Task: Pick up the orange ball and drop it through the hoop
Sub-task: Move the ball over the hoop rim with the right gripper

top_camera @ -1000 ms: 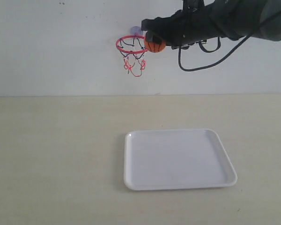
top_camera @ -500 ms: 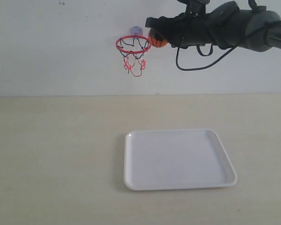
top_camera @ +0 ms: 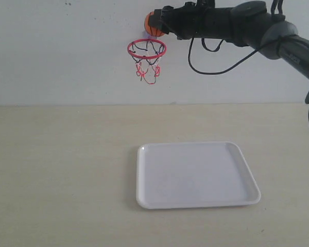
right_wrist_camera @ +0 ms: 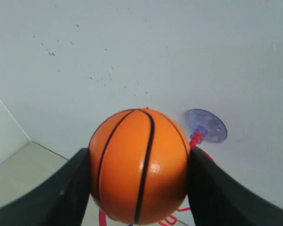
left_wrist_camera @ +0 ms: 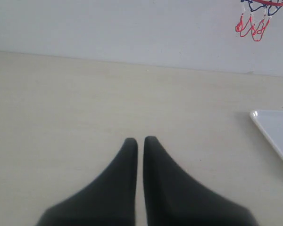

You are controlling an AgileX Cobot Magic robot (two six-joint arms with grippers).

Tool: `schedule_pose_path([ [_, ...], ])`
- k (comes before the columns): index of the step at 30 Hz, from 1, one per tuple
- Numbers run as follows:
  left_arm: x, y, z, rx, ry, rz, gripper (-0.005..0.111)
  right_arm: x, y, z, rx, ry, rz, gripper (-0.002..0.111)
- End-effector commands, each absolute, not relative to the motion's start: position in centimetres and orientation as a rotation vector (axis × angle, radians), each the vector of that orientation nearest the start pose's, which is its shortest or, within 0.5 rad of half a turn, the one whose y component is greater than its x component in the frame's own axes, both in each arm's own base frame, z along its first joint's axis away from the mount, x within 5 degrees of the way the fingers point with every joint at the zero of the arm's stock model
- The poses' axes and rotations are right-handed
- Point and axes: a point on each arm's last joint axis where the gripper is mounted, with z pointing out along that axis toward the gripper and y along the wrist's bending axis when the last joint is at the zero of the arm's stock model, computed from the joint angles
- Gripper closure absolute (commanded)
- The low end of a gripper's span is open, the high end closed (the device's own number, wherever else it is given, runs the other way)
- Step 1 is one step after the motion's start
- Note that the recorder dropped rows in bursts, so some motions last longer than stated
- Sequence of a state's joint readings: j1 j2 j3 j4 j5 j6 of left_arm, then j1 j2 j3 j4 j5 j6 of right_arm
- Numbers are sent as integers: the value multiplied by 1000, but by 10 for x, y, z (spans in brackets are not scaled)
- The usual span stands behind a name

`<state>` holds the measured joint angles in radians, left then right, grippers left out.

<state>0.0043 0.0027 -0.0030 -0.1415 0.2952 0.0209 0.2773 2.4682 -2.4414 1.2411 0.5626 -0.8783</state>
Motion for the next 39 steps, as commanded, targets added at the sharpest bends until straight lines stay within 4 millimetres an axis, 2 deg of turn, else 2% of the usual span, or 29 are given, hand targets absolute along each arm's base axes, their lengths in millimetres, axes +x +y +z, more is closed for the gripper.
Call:
schedule_pose_path([
  [1,54,-4,187,-76,1776,-121,103,541,204,288,-398,1722,875,109],
  [13,54,-4,187,-76,1776,-121,103,537,223,285,-427,1687,811,109],
  [32,54,-4,187,-76,1776,-121,103,541,221,283,-385,1684,790,108],
  [39,54,-4,187,-76,1776,-121,103,544,222,273,-381,1701,789,108],
])
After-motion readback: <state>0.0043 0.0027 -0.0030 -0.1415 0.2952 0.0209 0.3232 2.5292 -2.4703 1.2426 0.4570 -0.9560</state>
